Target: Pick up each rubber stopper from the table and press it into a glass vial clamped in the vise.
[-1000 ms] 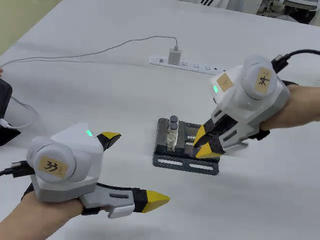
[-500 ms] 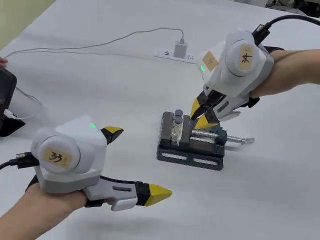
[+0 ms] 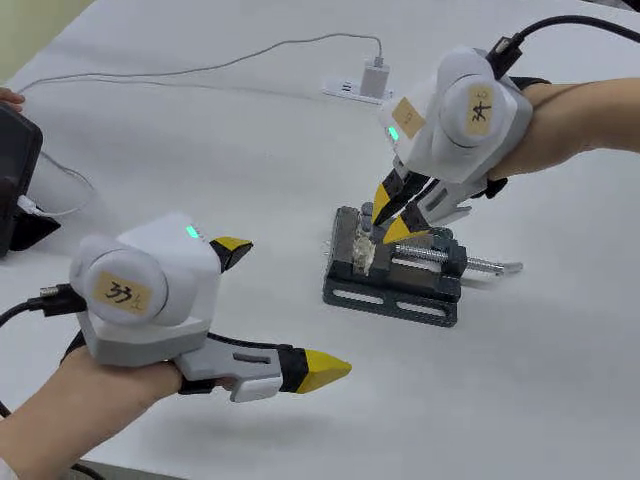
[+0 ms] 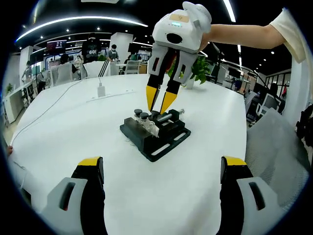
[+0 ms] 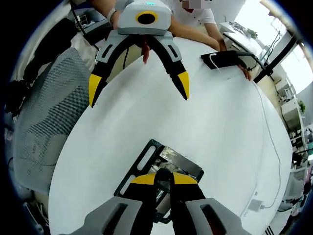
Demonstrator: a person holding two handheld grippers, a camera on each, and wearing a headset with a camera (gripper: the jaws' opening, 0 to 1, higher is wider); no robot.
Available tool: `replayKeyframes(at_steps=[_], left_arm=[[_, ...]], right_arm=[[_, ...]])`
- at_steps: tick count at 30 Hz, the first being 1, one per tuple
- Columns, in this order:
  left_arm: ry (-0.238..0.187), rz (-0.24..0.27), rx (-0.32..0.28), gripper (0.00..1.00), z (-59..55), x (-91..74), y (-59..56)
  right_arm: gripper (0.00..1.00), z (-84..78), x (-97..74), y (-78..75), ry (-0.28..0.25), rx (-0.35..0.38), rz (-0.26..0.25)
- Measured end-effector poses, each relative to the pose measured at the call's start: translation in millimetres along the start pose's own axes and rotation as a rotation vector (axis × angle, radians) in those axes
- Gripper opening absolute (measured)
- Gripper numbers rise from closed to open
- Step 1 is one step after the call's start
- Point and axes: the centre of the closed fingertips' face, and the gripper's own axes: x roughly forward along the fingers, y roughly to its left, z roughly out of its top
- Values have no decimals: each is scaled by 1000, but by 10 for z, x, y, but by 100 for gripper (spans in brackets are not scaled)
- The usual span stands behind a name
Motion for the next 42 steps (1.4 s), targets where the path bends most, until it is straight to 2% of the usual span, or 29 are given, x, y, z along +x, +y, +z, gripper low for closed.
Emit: replayKeyframes(at_steps=[18, 28, 31, 36, 42], left_arm=[[5, 8, -23, 99, -64, -29, 27], [14, 6, -26, 99, -90, -21, 43], [14, 3, -25, 99, -93, -13, 29], [16, -2, -25, 99, -99, 10, 14], [14, -6, -28, 99, -98, 28, 1]], right_arm=[[5, -52, 110, -58, 18, 2, 21], [5, -64, 136, -79, 53, -4, 37], [5, -73, 138, -86, 68, 23, 39], [4, -74, 146, -94, 87, 133, 39], [4, -71, 152, -90, 101, 206, 41]])
